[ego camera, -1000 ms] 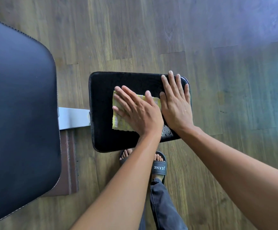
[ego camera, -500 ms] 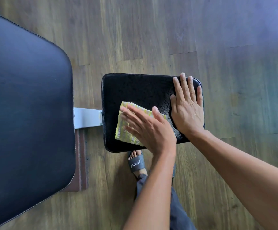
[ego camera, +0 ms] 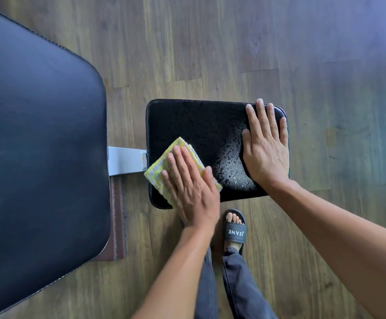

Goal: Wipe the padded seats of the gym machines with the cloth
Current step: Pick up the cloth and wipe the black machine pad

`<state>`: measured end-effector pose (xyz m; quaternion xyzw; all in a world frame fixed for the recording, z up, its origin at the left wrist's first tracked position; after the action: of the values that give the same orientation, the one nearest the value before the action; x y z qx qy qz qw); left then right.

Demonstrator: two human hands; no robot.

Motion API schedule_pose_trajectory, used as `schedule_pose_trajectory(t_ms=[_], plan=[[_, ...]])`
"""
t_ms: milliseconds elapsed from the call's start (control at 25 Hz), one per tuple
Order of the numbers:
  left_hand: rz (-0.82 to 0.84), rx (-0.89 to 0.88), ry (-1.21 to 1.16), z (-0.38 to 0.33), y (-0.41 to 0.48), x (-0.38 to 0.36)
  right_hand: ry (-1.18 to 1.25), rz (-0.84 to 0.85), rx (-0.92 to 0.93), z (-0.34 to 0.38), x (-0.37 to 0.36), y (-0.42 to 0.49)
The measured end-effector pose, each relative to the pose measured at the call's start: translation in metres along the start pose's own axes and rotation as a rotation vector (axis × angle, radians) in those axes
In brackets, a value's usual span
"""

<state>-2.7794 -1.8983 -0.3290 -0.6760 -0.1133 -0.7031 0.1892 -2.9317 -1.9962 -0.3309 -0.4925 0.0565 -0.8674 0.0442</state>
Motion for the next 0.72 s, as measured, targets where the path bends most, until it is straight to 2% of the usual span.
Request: schedule_pose_trajectory(t_ms=[200,360,600,720], plan=[[-0.031,-0.398,0.178,0.024,0.023,0.0,-0.023,-0.01,-0.009,0.001,-0.002,-0.001],[-0.105,-0.561,0.218,0.024,0.051,0.003,-0.026,-0.008,-0.013,0.002,-0.001,-0.001],[-0.132,-0.582,0.196,0.011,0.1,0.005,-0.046,-0.02,-0.019,0.003,-0.002,-0.002],[-0.095,-0.424,0.122,0.008,0.117,0.005,-0.044,-0.013,-0.021,0.002,-0.002,-0.001]])
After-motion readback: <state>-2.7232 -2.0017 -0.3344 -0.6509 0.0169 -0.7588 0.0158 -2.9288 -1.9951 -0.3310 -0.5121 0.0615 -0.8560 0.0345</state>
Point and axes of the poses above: each hand's wrist, its own y-axis towards the middle knuckle, its own x-axis out of the back of the hand, z = x × y, the point moved 5 cm from there along y, towards the middle knuckle, and after that the axes turned 14 degrees about y, right-handed, at the moved point
